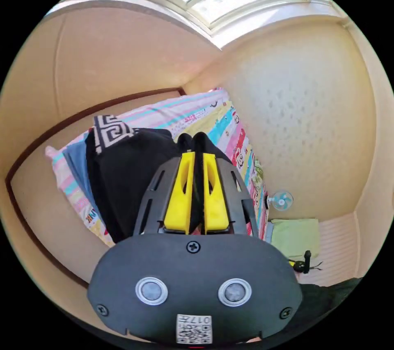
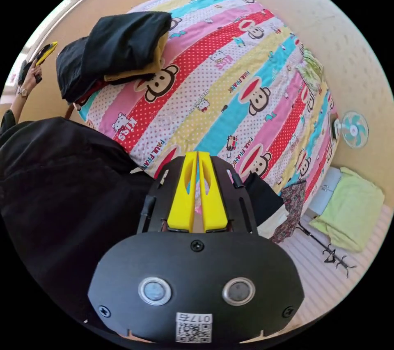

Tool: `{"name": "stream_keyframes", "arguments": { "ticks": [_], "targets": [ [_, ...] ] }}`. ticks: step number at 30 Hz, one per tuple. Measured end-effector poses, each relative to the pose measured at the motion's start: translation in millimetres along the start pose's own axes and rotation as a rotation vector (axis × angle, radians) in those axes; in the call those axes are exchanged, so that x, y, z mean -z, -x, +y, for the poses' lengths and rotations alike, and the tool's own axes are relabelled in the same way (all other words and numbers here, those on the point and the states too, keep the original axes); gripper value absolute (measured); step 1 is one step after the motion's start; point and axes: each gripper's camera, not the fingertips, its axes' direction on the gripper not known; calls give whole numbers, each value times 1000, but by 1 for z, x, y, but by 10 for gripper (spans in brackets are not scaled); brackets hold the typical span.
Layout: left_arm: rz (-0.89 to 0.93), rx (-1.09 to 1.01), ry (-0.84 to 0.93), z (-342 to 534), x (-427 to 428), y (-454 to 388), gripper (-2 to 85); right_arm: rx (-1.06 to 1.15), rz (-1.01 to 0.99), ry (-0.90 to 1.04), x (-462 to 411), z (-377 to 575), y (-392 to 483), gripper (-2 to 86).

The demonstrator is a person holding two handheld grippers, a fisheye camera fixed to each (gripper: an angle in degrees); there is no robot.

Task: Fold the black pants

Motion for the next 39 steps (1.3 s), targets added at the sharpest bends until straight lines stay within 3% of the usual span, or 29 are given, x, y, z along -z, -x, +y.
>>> {"name": "stream_keyframes", "arguments": {
  "ticks": [2,6,10,19,22,24,26,28,31,35,37,39],
  "targets": [
    [11,-44,122,-3,-47,-20,78,-101,-50,-37,17,28,-8,4],
    [10,92,449,44,-172,-31,96,-258,-37,-40,34,75,-10,4],
    [-5,130,255,93,-156,-75,61,-298,-13,-11,47,99,7,4],
    [322,-646,509,150,-123,-319,52,-302,-93,-60,65,127,33,4],
    [507,-942,758,231,-136,-388,64,-317,-198,-118,68,133,32,4],
    [517,-1046,1122,301,-170,-407,74,-318,-247,-133,70,138,31,4],
    [421,-1002,1240,332,-190,-394,73,-337,-269,-124,70,145,28,4],
    [329,-907,1240,335,-202,-368,77,-361,-277,-123,72,162,28,4],
    [268,-581,1216,305,-220,-306,103,-389,-286,-69,64,187,32,4],
    [286,-98,979,260,-225,-204,123,-422,-289,31,50,212,38,4],
    [273,-7,877,249,-226,-177,133,-434,-306,59,46,225,43,4],
    [127,93,794,244,-236,-147,153,-437,-322,72,44,231,49,4]
  ]
}}
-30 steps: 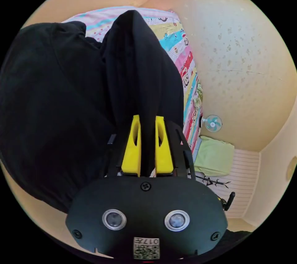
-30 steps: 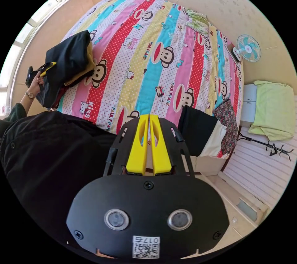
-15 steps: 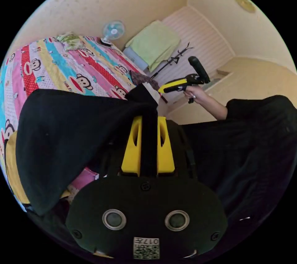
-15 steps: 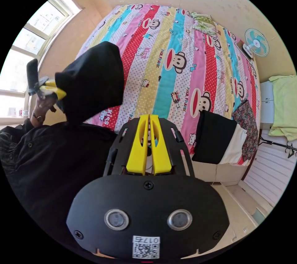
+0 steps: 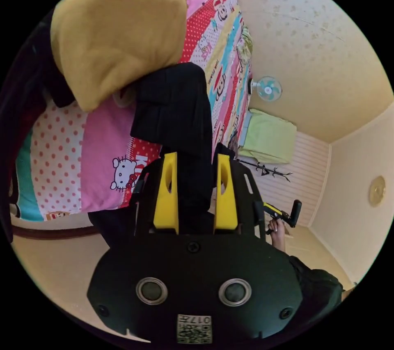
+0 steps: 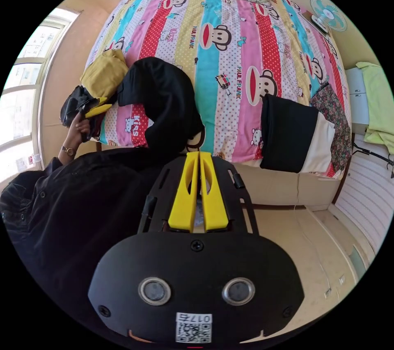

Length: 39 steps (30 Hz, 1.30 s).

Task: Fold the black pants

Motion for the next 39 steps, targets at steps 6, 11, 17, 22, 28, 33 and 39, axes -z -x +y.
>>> {"name": "stream_keyframes", "arguments": {
  "ticks": [6,11,17,22,28,33,39],
  "targets": [
    [361,425,65,-18,-72,95,181,46,14,26,-13,27,14,5],
    [1042,436,7,-18,-135,114,70,114,31,-8,-14,57,15,8],
    [823,-172,-151,-7,-66,10,40,226,-170,-295,20,96,-2,32],
    [557,-643,-44,38,-72,-164,45,338,-316,-469,62,95,7,137],
    [360,-830,22,135,-175,-301,46,343,-203,-552,78,59,61,223],
    [191,-892,-5,203,-236,-320,44,299,28,-609,78,46,94,196],
    [62,-887,-25,229,-264,-278,49,485,147,-667,66,42,141,108]
  ]
}}
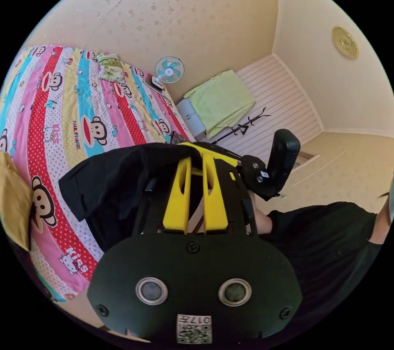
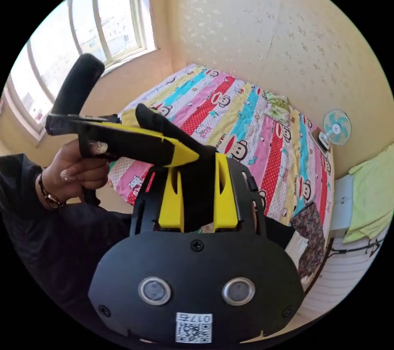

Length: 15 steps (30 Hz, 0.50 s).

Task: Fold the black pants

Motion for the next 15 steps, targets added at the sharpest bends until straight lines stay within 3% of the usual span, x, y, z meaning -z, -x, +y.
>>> {"name": "stream_keyframes", "arguments": {
  "ticks": [4,7,11,15],
  "targets": [
    [90,3,-20,30,16,24,9,167,109,-8,-3,-8,41,58],
    [81,68,-134,72,45,56,-3,175,59,54,-18,-15,41,53],
    [-53,199,-172,142,66,98,9,82,-76,-2,-3,-17,19,51],
    [-258,299,-123,205,54,122,87,30,-96,-110,55,-26,6,50]
  ]
}}
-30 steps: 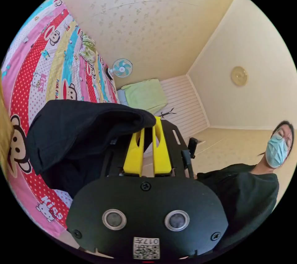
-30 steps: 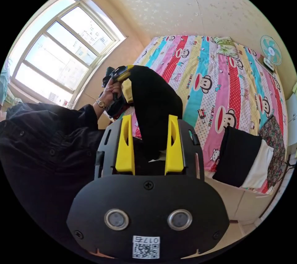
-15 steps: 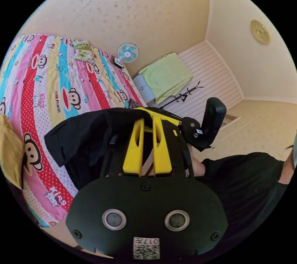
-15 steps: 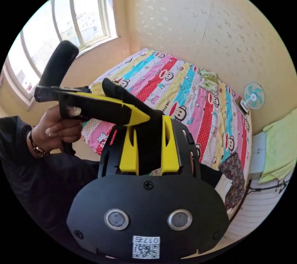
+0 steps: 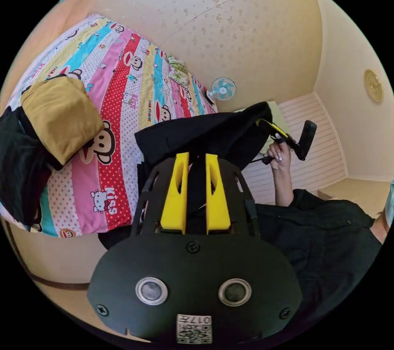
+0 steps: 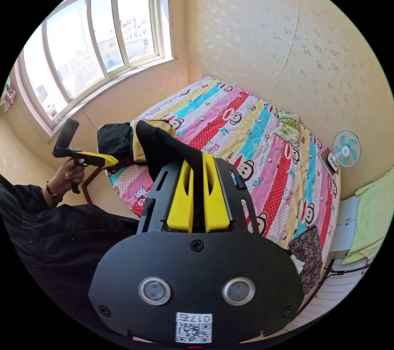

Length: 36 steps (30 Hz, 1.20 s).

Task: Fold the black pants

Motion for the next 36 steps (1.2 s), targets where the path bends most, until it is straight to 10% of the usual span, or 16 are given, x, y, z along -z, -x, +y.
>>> {"name": "stream_keyframes", "arguments": {
  "ticks": [7,17,31,36],
  "targets": [
    [-231,-156,-17,43,-41,-16,125,45,-44,-273,123,-33,11,49],
    [-1081,-936,-578,136,-107,-158,170,-6,-119,-465,243,-80,-5,43],
    [-1161,-1100,-1013,165,-153,-251,99,3,-73,-644,367,-101,-8,39],
    [-752,-842,-1249,173,-21,-260,46,-19,85,-668,393,-76,-42,38]
  ]
}}
